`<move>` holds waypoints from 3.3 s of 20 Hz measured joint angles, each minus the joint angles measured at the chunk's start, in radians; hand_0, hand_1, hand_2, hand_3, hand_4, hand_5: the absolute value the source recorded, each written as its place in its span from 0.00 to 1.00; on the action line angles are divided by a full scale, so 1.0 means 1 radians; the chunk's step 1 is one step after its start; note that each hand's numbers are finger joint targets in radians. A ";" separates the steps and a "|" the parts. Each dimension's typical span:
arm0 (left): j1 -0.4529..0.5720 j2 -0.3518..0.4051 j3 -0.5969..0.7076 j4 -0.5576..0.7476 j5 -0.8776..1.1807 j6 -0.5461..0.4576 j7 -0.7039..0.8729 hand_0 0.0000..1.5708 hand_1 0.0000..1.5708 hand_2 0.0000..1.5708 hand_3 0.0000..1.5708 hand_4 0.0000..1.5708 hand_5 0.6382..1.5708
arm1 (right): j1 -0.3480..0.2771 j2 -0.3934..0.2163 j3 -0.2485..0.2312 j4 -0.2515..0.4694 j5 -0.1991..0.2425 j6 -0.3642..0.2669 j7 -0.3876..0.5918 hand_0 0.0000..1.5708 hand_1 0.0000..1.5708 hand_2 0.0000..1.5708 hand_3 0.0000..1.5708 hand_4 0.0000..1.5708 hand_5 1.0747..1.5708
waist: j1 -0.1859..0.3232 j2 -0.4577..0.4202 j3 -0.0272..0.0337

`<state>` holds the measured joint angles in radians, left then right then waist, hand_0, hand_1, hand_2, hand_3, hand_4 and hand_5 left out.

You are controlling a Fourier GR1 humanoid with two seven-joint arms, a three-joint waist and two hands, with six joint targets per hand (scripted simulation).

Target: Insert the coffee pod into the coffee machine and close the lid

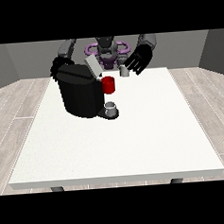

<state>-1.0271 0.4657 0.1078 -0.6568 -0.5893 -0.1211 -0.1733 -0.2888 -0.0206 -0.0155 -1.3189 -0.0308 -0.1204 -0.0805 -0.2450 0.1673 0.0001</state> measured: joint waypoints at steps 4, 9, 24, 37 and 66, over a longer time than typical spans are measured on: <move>-0.052 0.004 0.011 0.005 -0.002 -0.006 0.031 0.80 0.80 0.84 0.80 0.33 1.00 | -0.016 -0.003 0.007 -0.013 0.008 0.001 -0.001 0.00 0.00 0.00 0.00 0.32 1.00 | -0.022 0.020 0.0000; -0.085 -0.006 0.007 0.011 -0.014 -0.008 0.046 0.82 0.82 0.83 0.78 0.32 1.00 | -0.032 -0.007 0.005 -0.030 0.008 -0.018 0.026 0.00 0.00 0.00 0.00 0.32 1.00 | -0.036 0.034 0.0001; -0.132 -0.028 0.004 0.029 -0.042 -0.002 0.054 0.80 0.80 0.82 0.77 0.32 1.00 | -0.055 -0.027 -0.022 -0.055 0.011 -0.035 0.036 0.00 0.00 0.00 0.00 0.34 1.00 | -0.051 0.080 0.0002; -0.137 -0.031 0.004 0.039 -0.058 -0.018 0.047 0.75 0.75 0.79 0.76 0.31 1.00 | -0.014 -0.017 -0.035 -0.055 -0.007 -0.030 0.003 0.00 0.00 0.00 0.00 0.31 1.00 | -0.045 0.080 0.0003; -0.134 -0.041 -0.006 0.046 -0.108 -0.016 0.036 0.58 0.58 0.65 0.55 0.23 1.00 | -0.015 -0.016 -0.043 -0.052 -0.003 -0.049 0.010 0.00 0.00 0.00 0.00 0.29 1.00 | -0.030 0.082 0.0005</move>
<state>-1.1610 0.4250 0.1015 -0.6111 -0.6973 -0.1374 -0.1375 -0.3040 -0.0371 -0.0581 -1.3710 -0.0339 -0.1699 -0.0700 -0.2747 0.2494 0.0006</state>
